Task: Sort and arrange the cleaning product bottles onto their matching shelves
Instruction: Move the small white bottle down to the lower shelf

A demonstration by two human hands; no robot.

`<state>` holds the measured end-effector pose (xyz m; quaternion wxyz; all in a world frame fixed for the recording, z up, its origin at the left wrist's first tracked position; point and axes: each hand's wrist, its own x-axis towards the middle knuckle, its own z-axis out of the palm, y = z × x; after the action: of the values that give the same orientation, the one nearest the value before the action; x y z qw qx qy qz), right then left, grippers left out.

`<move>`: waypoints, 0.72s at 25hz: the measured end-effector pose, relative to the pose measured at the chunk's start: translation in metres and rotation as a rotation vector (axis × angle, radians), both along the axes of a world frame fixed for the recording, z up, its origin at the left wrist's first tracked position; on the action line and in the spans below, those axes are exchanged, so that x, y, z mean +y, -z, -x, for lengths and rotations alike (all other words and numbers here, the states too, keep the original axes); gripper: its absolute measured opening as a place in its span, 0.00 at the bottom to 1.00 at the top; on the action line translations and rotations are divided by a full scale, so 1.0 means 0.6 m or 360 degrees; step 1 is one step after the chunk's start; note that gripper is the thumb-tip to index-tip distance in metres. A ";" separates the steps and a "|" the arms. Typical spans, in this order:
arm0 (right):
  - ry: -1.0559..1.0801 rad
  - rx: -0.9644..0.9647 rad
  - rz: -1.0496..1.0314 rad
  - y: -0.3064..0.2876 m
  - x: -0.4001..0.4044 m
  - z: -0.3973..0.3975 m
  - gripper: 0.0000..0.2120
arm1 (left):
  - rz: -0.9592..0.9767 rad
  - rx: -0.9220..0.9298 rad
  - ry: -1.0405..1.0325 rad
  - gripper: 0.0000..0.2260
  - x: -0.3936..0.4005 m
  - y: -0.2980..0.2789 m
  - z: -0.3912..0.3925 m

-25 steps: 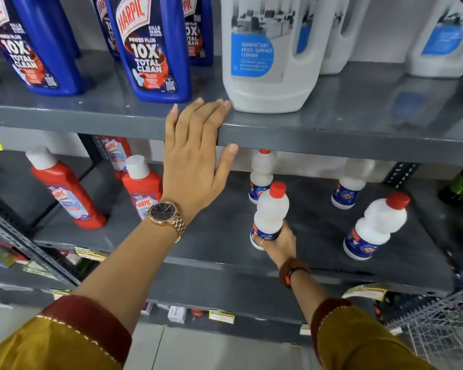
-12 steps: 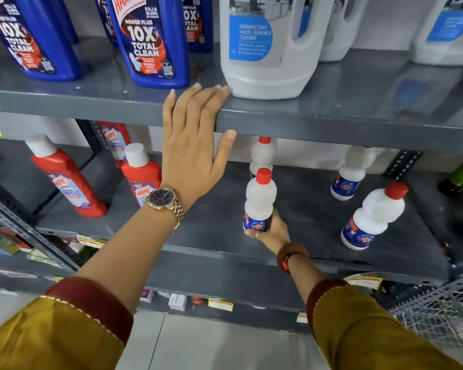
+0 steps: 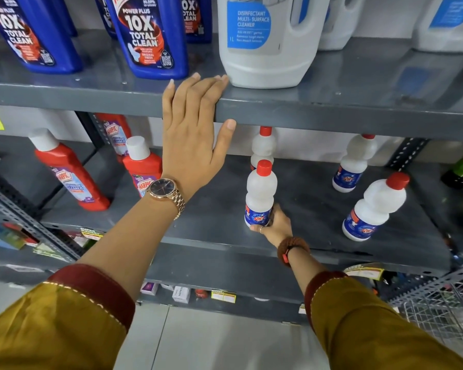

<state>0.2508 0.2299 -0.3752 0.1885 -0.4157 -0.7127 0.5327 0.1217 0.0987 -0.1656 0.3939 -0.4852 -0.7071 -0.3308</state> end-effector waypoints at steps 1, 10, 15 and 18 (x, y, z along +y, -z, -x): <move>-0.0006 -0.0007 -0.0004 0.000 0.001 0.000 0.32 | 0.0000 0.0006 -0.0002 0.21 0.000 0.000 0.000; -0.0062 -0.0034 -0.0058 0.002 -0.003 -0.003 0.32 | 0.0008 0.0008 -0.0012 0.21 0.001 0.002 0.002; -0.0157 -0.0157 -0.0079 0.020 0.002 -0.022 0.34 | 0.0021 0.0015 0.0002 0.21 -0.002 0.002 0.003; -0.0024 -0.0211 -0.0074 0.026 0.009 -0.037 0.33 | 0.0019 0.0023 0.0014 0.21 -0.002 0.002 0.004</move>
<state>0.2729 0.2355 -0.3906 0.1463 -0.4404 -0.7388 0.4887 0.1193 0.0974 -0.1670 0.3946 -0.4930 -0.7041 -0.3247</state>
